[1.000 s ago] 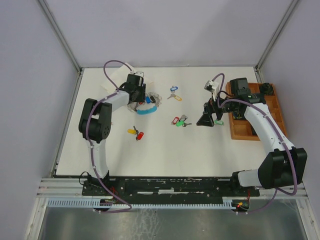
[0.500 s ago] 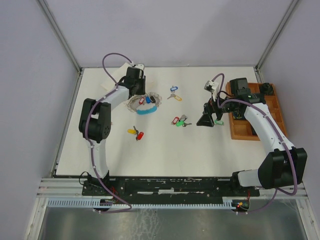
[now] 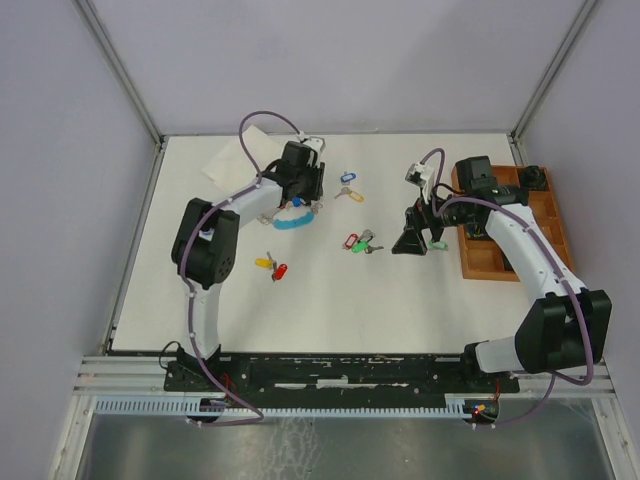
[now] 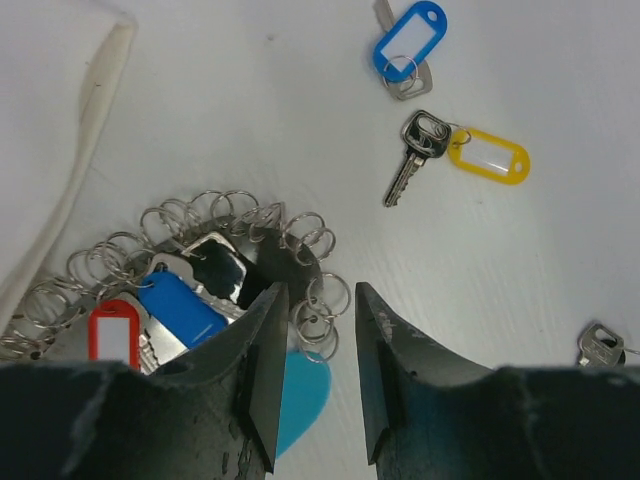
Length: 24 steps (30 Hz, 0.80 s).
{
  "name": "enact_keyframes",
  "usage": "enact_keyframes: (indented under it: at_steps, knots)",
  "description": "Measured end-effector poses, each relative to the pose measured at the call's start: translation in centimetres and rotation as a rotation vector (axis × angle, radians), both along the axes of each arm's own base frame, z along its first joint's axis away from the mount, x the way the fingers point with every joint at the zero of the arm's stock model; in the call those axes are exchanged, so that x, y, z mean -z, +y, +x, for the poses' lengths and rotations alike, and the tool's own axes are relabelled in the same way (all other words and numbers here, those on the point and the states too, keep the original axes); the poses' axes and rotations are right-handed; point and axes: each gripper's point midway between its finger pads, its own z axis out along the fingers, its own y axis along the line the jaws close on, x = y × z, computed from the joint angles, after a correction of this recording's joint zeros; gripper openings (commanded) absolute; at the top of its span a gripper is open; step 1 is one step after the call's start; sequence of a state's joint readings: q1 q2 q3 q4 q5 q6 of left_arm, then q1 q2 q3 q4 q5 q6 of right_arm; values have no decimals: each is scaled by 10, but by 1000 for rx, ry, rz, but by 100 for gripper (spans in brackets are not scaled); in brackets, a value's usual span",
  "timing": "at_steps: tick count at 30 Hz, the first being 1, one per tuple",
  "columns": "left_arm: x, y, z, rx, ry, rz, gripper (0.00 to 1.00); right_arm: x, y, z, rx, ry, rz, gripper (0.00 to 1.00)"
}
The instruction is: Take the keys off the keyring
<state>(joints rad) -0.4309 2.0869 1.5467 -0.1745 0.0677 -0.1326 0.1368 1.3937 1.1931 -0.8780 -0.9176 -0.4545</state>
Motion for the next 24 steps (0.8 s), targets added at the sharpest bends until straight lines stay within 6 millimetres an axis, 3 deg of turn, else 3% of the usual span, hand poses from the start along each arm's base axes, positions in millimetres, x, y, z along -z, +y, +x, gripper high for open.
enact_keyframes:
  at_steps: [7,15,24]
  knots:
    - [20,-20,2,-38,-21,110,38,1,0,0,-5,-1,0,100]
    - [21,-26,28,-170,-89,207,38,1,1,-1,-14,-2,-3,100]
    - [28,-35,18,-237,-117,302,38,2,1,-3,-19,6,-6,100]
